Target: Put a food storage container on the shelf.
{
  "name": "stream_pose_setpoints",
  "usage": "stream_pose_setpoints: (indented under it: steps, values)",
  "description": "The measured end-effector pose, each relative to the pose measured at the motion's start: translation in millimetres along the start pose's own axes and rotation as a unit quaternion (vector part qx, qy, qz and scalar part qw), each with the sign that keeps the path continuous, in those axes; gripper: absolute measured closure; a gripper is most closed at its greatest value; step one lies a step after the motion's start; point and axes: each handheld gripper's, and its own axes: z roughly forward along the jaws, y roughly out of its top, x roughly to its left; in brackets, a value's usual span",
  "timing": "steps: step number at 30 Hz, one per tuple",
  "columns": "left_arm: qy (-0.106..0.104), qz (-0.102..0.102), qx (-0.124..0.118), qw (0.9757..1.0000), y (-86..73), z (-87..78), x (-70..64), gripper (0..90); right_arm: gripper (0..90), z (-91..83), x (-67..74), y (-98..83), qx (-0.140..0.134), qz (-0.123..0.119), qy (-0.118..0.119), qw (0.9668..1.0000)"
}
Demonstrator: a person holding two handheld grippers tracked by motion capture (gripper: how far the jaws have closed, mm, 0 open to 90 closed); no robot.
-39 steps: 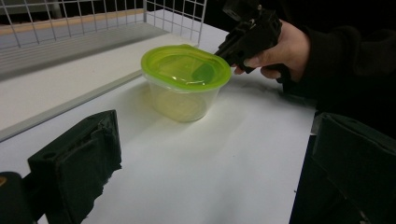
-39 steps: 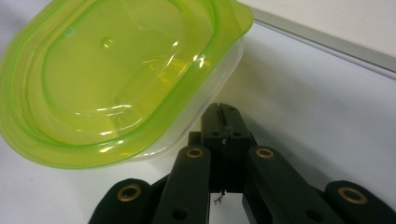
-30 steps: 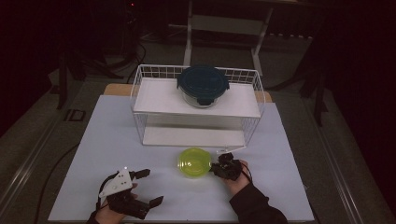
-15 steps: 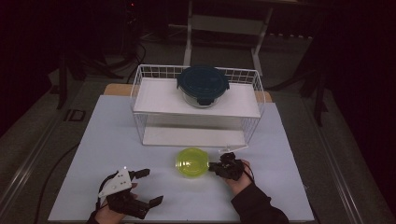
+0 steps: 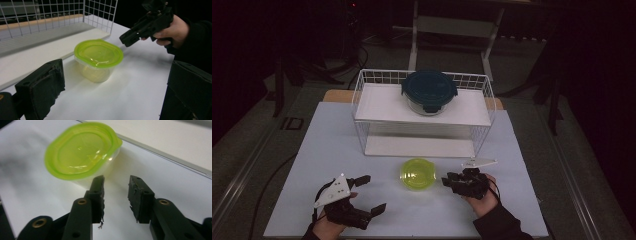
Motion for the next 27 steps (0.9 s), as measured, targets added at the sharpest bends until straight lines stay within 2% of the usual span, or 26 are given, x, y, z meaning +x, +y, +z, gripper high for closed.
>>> stream_pose_setpoints:
  steps: [2,8,14,17,21,24,27]
  values:
    - [0.001,-0.007,0.0,1.0,3.4,0.0,1.2,0.5,61.9,-4.7,1.2,1.4,-0.005,0.002,0.002,1.0]
    - [-0.016,-0.032,0.008,0.9993,18.9,5.6,7.4,0.5,54.0,-10.5,3.4,10.8,-0.014,0.011,0.016,0.9997]
    - [-0.008,-0.043,0.036,0.9984,30.9,18.6,15.5,0.5,46.9,-10.4,4.1,23.3,-0.032,0.026,0.021,0.9989]
    - [-0.011,-0.068,0.046,0.9966,32.4,26.2,21.5,0.5,44.4,-8.6,2.5,28.8,-0.037,0.041,0.023,0.9982]
    - [-0.008,-0.091,0.059,0.9941,34.9,37.2,29.6,0.6,43.1,-3.7,-1.1,33.4,-0.033,0.064,0.025,0.9971]
    - [-0.014,-0.12,0.074,0.99,36.3,48.2,36.3,0.6,43.1,1.7,-5.8,35.8,-0.029,0.086,0.039,0.9951]
    - [-0.009,-0.136,0.101,0.9855,36.5,61.3,40.0,0.6,44.1,7.3,-10.7,38.7,-0.021,0.113,0.057,0.9918]
